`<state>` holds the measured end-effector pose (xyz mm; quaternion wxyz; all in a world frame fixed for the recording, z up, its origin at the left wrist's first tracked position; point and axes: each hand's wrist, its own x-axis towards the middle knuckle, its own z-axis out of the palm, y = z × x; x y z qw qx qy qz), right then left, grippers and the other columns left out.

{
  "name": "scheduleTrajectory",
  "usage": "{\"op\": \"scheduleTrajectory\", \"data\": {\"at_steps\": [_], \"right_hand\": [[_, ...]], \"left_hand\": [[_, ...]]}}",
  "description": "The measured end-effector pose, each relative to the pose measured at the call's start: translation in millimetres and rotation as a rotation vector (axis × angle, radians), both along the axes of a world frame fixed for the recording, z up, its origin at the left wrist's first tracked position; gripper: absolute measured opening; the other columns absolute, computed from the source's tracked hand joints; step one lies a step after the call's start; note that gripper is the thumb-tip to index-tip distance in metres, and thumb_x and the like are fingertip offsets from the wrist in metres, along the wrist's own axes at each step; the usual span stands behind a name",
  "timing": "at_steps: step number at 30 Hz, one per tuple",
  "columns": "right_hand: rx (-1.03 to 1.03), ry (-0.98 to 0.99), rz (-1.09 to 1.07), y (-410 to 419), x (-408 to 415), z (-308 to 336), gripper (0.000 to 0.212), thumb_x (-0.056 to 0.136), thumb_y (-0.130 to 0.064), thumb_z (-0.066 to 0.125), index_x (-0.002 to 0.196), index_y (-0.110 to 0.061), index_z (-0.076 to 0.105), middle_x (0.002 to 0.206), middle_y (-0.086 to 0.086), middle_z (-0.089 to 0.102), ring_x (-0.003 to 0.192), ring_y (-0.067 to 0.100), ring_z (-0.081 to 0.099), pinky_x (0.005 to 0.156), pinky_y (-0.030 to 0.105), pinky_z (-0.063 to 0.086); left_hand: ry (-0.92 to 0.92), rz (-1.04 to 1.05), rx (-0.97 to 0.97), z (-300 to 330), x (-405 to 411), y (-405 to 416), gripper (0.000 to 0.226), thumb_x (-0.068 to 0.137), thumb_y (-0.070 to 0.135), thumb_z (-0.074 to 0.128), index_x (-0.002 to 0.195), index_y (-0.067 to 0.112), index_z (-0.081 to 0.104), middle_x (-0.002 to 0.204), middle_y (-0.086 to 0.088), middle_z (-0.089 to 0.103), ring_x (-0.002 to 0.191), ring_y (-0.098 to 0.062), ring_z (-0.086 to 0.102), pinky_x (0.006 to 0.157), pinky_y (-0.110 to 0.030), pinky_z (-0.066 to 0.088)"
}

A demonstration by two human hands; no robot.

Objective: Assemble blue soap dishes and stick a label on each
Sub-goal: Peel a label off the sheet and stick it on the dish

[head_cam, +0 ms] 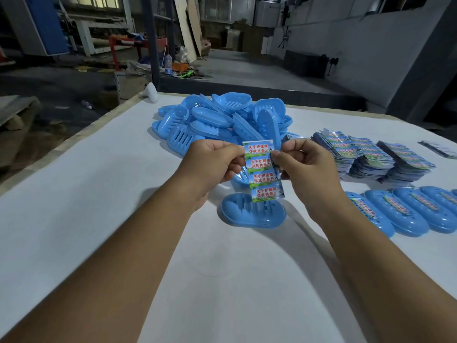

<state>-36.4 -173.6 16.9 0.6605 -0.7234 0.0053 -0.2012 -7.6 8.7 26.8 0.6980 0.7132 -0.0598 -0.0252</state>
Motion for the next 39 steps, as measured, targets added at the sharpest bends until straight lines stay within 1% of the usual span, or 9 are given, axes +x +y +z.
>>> {"op": "scheduleTrajectory", "data": {"at_steps": [4,9,17,24,28,30,32,34,39], "right_hand": [[-0.034,0.0,0.011,0.7,-1.4,-0.9,0.013,0.09,-0.009,0.075,0.087,-0.014,0.063,0.065,-0.009,0.069,0.06,0.003,0.062,0.055,0.019,0.051],[-0.165,-0.031,-0.038,3.6,-2.0,-1.5,0.006,0.087,-0.016,0.079,0.086,-0.017,0.072,0.078,-0.001,0.073,0.066,0.007,0.06,0.057,0.02,0.049],[-0.195,-0.113,0.075,12.4,-11.4,2.0,0.008,0.088,-0.023,0.077,0.081,-0.027,0.079,0.069,-0.008,0.074,0.06,-0.001,0.063,0.055,0.013,0.048],[-0.317,-0.131,0.093,15.5,-13.5,2.5,0.016,0.084,-0.039,0.065,0.077,-0.044,0.08,0.072,0.012,0.072,0.061,0.017,0.052,0.054,0.051,0.053],[-0.404,-0.149,0.092,15.2,-11.8,0.3,0.02,0.087,-0.033,0.06,0.081,-0.038,0.079,0.074,0.019,0.069,0.06,0.031,0.053,0.057,0.057,0.053],[-0.398,-0.14,0.087,14.5,-11.5,-0.7,0.02,0.09,-0.025,0.059,0.082,-0.028,0.078,0.073,0.018,0.069,0.059,0.026,0.055,0.055,0.052,0.054],[-0.322,-0.124,0.099,14.3,-11.9,0.2,0.024,0.092,-0.02,0.062,0.077,-0.025,0.08,0.072,0.008,0.073,0.06,0.009,0.059,0.051,0.033,0.053],[-0.216,-0.104,0.134,14.4,-13.4,3.4,0.027,0.094,-0.014,0.066,0.075,-0.024,0.081,0.072,0.004,0.075,0.058,0.007,0.061,0.053,0.02,0.051],[0.028,0.007,0.145,11.9,-15.1,10.6,0.018,0.09,-0.009,0.073,0.074,-0.016,0.079,0.068,0.002,0.073,0.053,0.007,0.057,0.048,0.02,0.046]], "left_hand": [[-0.033,-0.003,0.016,-0.7,0.0,-0.3,0.028,0.094,0.02,0.068,0.068,0.016,0.076,0.067,0.001,0.071,0.059,-0.004,0.06,0.059,-0.02,0.053],[-0.096,-0.055,0.048,-1.4,-1.3,-0.9,0.025,0.096,0.019,0.068,0.073,0.018,0.076,0.066,0.005,0.07,0.06,-0.003,0.058,0.056,-0.016,0.05],[-0.204,-0.097,0.082,-4.2,-3.1,-5.2,0.015,0.096,0.021,0.069,0.084,0.019,0.077,0.067,0.006,0.071,0.063,-0.004,0.062,0.061,-0.016,0.051],[-0.256,-0.105,0.122,-7.6,-4.1,-7.1,0.011,0.096,0.02,0.069,0.087,0.021,0.076,0.071,0.006,0.075,0.067,-0.003,0.067,0.065,-0.016,0.052],[-0.3,-0.086,0.155,-8.0,-5.0,-7.6,0.013,0.096,0.018,0.068,0.086,0.018,0.076,0.069,0.006,0.073,0.065,-0.003,0.065,0.066,-0.017,0.052],[-0.304,-0.08,0.172,-7.4,-5.7,-8.4,0.012,0.097,0.019,0.068,0.087,0.017,0.076,0.069,0.007,0.073,0.065,-0.003,0.065,0.066,-0.017,0.052],[-0.303,-0.067,0.184,-6.1,-5.8,-8.7,0.012,0.097,0.02,0.067,0.089,0.017,0.076,0.07,0.008,0.073,0.065,-0.002,0.065,0.066,-0.016,0.051],[-0.304,-0.044,0.193,-4.6,-5.7,-8.2,0.014,0.097,0.02,0.066,0.088,0.017,0.075,0.067,0.01,0.072,0.062,0.0,0.064,0.064,-0.015,0.05],[-0.308,0.026,0.253,-2.4,-4.2,-4.6,0.017,0.096,0.021,0.065,0.082,0.016,0.073,0.065,0.01,0.072,0.06,0.0,0.061,0.067,-0.021,0.053]]}}
